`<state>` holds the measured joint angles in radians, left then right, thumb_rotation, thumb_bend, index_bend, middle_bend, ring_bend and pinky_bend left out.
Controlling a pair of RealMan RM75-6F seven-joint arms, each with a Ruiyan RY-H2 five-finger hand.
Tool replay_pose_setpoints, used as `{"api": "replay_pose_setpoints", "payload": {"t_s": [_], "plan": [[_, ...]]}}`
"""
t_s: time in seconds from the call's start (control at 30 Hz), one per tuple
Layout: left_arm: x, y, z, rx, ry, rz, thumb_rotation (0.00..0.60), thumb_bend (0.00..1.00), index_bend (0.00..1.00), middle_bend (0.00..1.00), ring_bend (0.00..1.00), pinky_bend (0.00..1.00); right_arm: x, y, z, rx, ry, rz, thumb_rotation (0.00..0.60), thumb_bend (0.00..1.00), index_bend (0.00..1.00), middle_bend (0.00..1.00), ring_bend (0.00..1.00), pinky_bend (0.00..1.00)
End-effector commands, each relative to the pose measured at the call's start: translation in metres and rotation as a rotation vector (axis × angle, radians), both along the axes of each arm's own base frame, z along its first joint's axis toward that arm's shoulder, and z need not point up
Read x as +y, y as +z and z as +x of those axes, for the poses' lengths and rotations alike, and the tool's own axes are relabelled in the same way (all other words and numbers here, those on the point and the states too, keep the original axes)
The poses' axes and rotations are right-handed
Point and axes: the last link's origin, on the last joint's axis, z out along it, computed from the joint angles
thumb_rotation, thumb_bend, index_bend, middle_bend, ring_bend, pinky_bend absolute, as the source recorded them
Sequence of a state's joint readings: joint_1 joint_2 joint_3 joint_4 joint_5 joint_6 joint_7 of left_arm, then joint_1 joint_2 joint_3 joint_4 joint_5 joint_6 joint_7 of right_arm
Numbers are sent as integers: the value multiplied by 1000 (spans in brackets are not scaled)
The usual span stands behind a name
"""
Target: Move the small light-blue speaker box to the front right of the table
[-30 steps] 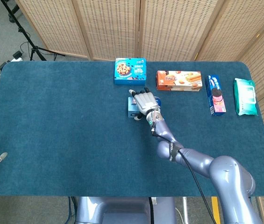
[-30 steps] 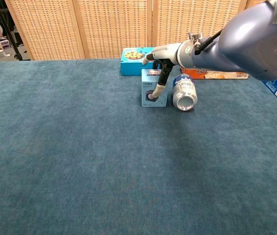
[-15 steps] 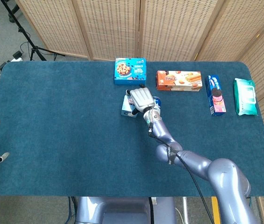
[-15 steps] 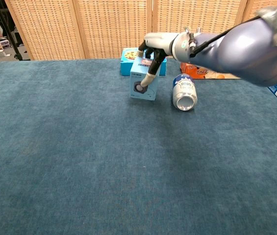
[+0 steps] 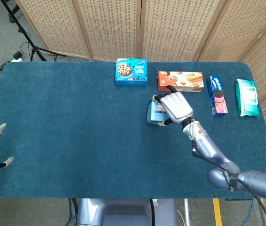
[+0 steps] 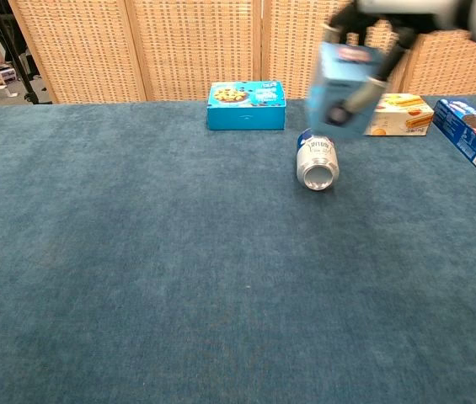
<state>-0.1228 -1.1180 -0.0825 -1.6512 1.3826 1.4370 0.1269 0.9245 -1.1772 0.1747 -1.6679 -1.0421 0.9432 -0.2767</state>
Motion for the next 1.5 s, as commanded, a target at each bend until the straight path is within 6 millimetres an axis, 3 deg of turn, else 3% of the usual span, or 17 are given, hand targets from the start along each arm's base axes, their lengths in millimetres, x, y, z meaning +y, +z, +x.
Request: {"api": "replay_pose_setpoints", "payload": {"t_s": [0.03, 0.2, 0.37, 0.73, 0.87, 0.97, 1.1, 1.2, 1.3, 1.5], "plan": [[-3, 2, 2, -8, -11, 5, 600, 0, 0, 0, 0, 0, 43, 7, -62, 79, -33, 33, 600, 337, 474, 593, 482, 152], [-7, 3, 3, -14, -29, 4, 600, 0, 0, 0, 0, 0, 72, -4, -101, 140, -34, 77, 600, 337, 474, 590, 482, 189], [-11, 4, 4, -19, -44, -3, 600, 0, 0, 0, 0, 0, 90, -14, -114, 143, -15, 95, 600, 337, 474, 586, 482, 189], [-14, 5, 5, -28, -53, -8, 600, 0, 0, 0, 0, 0, 93, -28, -125, 126, -58, 98, 600, 337, 474, 572, 482, 189], [-14, 5, 5, -28, -52, -8, 600, 0, 0, 0, 0, 0, 93, -32, -131, 146, -80, 118, 600, 337, 444, 433, 367, 189], [-14, 5, 5, -26, -51, -9, 600, 0, 0, 0, 0, 0, 91, -32, -133, 162, -96, 136, 600, 293, 351, 274, 212, 190], [-13, 4, 5, -24, -51, -8, 600, 0, 0, 0, 0, 0, 95, -24, -130, 178, -125, 202, 600, 245, 113, 15, 4, 152], [-14, 5, 5, -25, -50, -5, 600, 0, 0, 0, 0, 0, 100, -13, -118, 148, -120, 224, 600, 232, 33, 0, 0, 106], [-14, 5, 5, -26, -52, -5, 600, 0, 0, 0, 0, 0, 105, -7, -108, 140, -93, 222, 600, 231, 29, 0, 0, 93], [-15, 5, 6, -25, -58, -7, 600, 0, 0, 0, 0, 0, 108, -14, -90, 200, -61, 233, 600, 208, 29, 0, 0, 75]]}}
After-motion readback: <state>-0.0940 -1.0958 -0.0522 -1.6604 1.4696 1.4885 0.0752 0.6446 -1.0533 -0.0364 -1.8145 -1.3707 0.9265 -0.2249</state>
